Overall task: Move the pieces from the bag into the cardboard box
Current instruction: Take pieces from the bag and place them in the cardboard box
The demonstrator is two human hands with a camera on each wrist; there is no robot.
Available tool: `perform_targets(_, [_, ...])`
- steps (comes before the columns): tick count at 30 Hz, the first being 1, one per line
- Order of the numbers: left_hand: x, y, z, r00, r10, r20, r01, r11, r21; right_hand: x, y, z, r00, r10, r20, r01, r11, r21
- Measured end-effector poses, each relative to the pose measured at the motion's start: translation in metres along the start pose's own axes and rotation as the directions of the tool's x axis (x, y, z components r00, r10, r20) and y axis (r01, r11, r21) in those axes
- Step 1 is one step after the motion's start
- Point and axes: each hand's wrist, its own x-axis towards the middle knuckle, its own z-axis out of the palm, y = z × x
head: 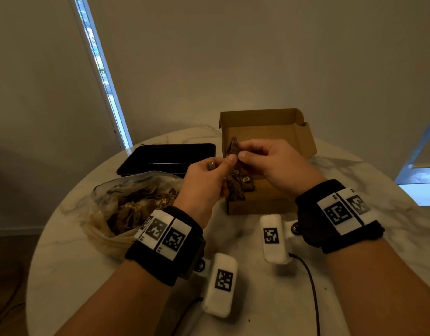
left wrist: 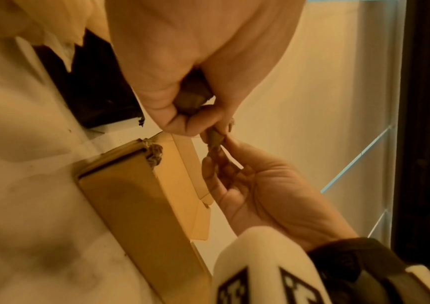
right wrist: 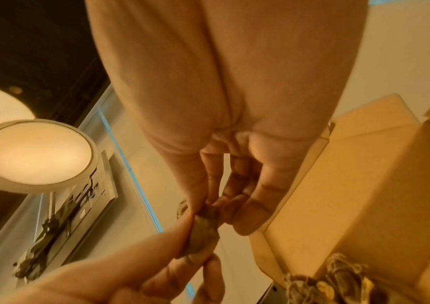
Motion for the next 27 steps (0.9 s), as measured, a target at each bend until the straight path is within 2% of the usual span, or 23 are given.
perform_targets(11, [0.001, 0.001, -0.002, 0.991, 0.114, -0.074, -0.116, 0.993, -0.026, -0.006, -0.004, 0.000, 1.000, -0.007, 0.020, 0.009, 0.993, -0.114])
perform_targets(18, [-0.003, 0.002, -0.001, 0.991, 0.135, 0.011, -0.134, 0.991, -0.016, -0.005, -0.006, 0.003, 0.998, -0.052, 0.036, 0.054, 0.997, -0.059])
perform_targets(23, [-0.002, 0.001, -0.002, 0.994, 0.110, -0.018, -0.110, 0.993, -0.046, -0.008, -0.006, -0.006, 1.000, 0.005, -0.024, -0.004, 0.999, 0.049])
perform_targets(27, [-0.004, 0.000, -0.001, 0.992, 0.098, 0.083, -0.101, 0.994, 0.031, -0.006, -0.006, -0.010, 0.993, -0.019, -0.113, 0.020, 1.000, 0.006])
